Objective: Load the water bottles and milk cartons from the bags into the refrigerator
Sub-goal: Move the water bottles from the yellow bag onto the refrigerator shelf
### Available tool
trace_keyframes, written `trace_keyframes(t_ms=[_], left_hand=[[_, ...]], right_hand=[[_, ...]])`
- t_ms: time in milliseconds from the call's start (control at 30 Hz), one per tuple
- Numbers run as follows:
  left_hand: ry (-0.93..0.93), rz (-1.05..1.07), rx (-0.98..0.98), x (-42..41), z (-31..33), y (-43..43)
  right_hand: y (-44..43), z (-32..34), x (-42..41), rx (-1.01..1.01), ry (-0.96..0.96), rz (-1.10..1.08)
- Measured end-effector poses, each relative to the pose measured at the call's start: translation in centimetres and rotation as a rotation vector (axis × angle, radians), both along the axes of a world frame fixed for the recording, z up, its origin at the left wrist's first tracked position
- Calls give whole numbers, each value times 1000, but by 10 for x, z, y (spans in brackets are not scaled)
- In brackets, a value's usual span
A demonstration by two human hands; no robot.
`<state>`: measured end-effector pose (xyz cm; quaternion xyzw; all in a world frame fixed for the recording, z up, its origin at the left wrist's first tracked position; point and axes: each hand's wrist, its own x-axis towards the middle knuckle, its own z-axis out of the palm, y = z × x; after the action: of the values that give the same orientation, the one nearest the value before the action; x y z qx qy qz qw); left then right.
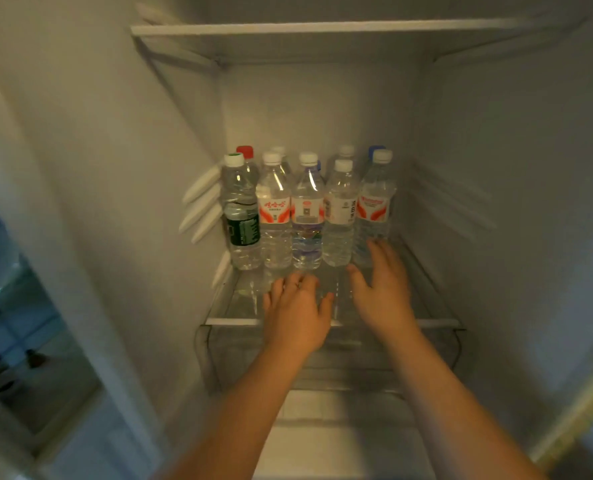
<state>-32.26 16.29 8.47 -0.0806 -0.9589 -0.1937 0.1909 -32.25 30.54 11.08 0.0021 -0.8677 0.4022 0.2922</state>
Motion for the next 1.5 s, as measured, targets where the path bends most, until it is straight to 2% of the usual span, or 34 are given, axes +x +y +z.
trace_keyframes(t_ms=[100, 300, 567, 733, 1100, 1267, 1500], left_hand=[[-31, 39, -37, 36, -13, -25], [-156, -5, -87, 116, -43, -78], [-239, 51, -63, 252, -71, -118], [-244, 42, -66, 341, -90, -130], [-398, -6, -6, 502, -136, -121], [-442, -58, 58, 559, -162, -90], [-503, -148, 71, 634, -190, -16]], right_hand=[[-12, -7, 32, 141, -155, -20], [-33, -27, 105, 437, -318, -35], [-52, -56, 231, 585, -398, 22], [-61, -82, 321, 620, -397, 101], [-58, -144, 479, 656, -446, 191], [-25, -176, 545, 672, -500, 214], [63, -201, 637, 657, -560, 225]])
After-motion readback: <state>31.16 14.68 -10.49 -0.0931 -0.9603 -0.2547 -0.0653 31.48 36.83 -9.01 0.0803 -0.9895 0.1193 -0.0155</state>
